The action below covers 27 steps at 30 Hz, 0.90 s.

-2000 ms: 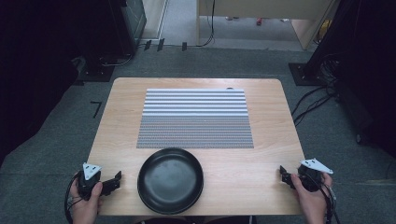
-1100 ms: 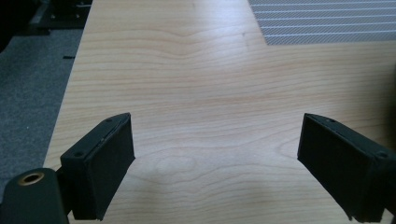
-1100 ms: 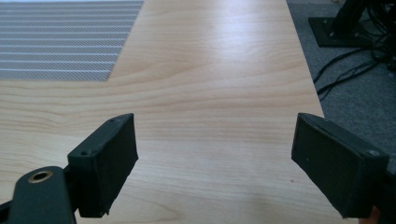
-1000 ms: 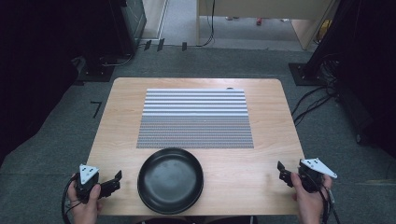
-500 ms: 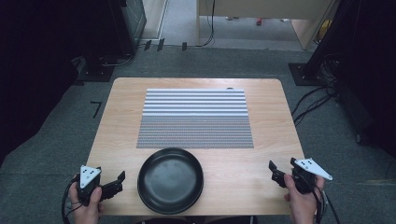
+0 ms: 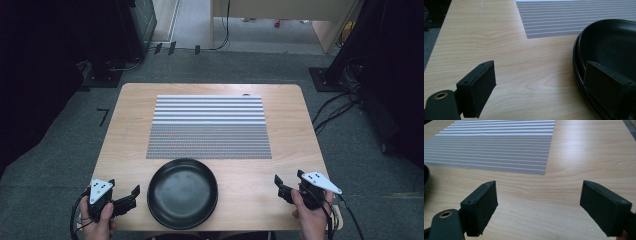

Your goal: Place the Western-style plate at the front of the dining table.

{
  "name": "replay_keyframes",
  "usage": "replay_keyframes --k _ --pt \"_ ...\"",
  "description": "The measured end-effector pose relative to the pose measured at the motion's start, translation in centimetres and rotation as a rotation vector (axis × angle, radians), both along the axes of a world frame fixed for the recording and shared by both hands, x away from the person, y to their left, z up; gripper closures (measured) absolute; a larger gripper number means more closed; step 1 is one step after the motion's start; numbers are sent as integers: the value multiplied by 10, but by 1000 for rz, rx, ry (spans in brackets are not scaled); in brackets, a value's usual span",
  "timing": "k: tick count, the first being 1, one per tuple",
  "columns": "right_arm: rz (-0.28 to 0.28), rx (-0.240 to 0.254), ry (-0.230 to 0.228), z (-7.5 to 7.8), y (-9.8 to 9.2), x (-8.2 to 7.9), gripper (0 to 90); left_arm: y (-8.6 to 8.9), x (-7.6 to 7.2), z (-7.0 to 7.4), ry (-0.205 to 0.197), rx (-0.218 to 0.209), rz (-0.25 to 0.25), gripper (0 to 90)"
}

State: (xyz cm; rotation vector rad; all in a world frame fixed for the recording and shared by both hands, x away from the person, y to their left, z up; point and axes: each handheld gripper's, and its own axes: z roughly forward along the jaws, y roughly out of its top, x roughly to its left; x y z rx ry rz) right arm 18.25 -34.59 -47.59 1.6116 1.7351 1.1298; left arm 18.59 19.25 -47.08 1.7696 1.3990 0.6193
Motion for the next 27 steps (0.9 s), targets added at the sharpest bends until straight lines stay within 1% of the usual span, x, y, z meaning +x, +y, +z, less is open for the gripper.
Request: replay_keyframes --k 1,5,9,22,27 --pt "5 -1 -1 0 2 0 140 -1 0 0 -1 1 -4 107" --pt "22 31 7 -1 9 -1 140 -5 -1 0 0 -2 -14 107" --pt "40 38 10 -1 16 -2 140 -8 -2 1 -1 -2 -25 107" --pt "81 27 7 -4 35 -4 142 -20 -5 1 -1 -1 -63 107" --pt "101 27 13 -5 44 -6 142 -24 -7 1 -3 -7 -71 107"
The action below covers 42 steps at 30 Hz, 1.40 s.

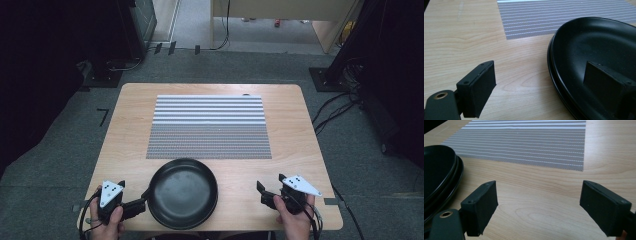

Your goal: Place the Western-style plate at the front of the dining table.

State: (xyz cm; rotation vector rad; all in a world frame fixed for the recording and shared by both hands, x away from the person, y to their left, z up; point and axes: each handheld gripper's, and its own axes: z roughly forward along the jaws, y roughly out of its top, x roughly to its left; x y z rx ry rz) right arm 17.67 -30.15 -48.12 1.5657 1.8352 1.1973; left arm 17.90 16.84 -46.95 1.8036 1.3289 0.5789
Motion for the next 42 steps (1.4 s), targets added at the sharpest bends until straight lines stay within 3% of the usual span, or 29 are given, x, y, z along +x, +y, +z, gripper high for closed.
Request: replay_keyframes --k 21,30,35,42 --pt "67 9 4 -5 36 -2 149 -15 -6 1 -7 -25 -50 117" --pt "89 38 -16 -4 54 -1 153 -20 -4 -1 13 -36 -54 117" --pt "94 53 -23 -4 68 0 194 -25 -3 -3 28 -28 -51 130" --pt "118 70 -54 -3 86 0 335 -28 -2 -5 43 -28 -54 138"
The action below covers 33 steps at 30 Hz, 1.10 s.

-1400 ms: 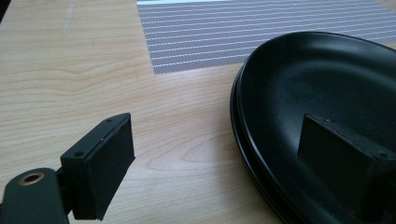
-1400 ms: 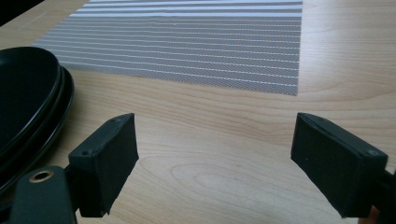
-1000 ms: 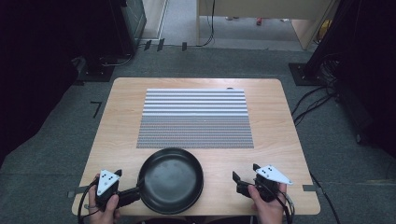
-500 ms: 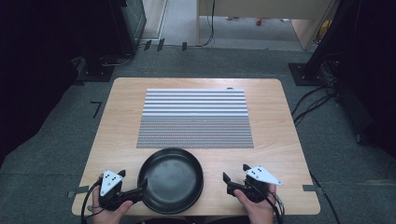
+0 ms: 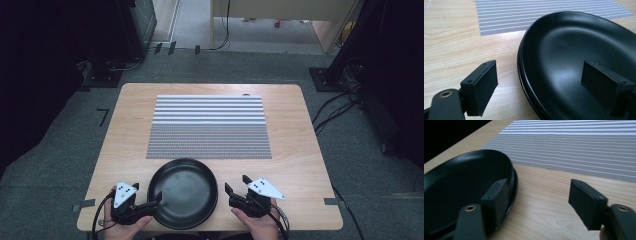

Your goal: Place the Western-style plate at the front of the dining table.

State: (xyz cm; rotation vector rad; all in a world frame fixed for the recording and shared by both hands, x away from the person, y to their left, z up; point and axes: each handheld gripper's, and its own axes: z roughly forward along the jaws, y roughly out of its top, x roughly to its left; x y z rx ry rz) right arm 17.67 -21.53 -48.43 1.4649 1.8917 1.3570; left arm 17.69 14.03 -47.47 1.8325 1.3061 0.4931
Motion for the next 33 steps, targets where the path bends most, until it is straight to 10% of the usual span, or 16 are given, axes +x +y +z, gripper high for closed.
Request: replay_keyframes --k 6,33 --pt "13 26 -12 -1 9 2 540 0 1 -2 14 -9 -10 161" --pt "65 155 120 -12 32 26 775 1 4 -11 61 7 -8 521"
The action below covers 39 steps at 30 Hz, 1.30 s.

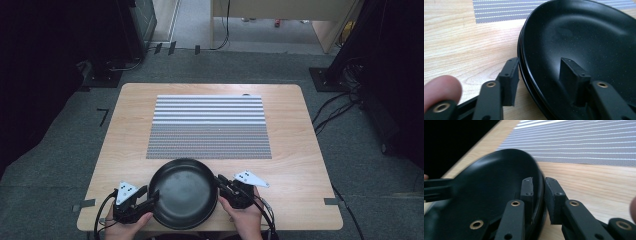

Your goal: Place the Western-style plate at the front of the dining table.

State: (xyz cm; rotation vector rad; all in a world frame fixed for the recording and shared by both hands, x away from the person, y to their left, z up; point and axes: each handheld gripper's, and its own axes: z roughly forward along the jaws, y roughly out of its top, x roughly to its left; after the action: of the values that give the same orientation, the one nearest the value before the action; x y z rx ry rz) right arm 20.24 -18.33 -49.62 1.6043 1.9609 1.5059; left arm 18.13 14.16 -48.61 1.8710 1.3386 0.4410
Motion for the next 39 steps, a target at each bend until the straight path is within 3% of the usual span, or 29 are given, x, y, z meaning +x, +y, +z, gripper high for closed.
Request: replay_keyframes --k 4,10,15,20,33,39 --pt "17 4 6 -1 0 -3 788 2 0 -1 7 0 2 563" --pt "27 59 37 -4 -6 -4 808 5 1 -1 14 -20 -4 582" --pt "29 39 44 -4 -6 -4 842 8 1 -2 31 -49 -6 584" --pt "37 65 68 -5 -6 -3 850 11 3 -3 58 -82 -11 574" --pt "9 51 64 -6 5 -4 850 16 4 -3 77 -135 7 617" --pt "3 58 78 -5 6 -2 849 17 3 -2 81 -139 9 625"
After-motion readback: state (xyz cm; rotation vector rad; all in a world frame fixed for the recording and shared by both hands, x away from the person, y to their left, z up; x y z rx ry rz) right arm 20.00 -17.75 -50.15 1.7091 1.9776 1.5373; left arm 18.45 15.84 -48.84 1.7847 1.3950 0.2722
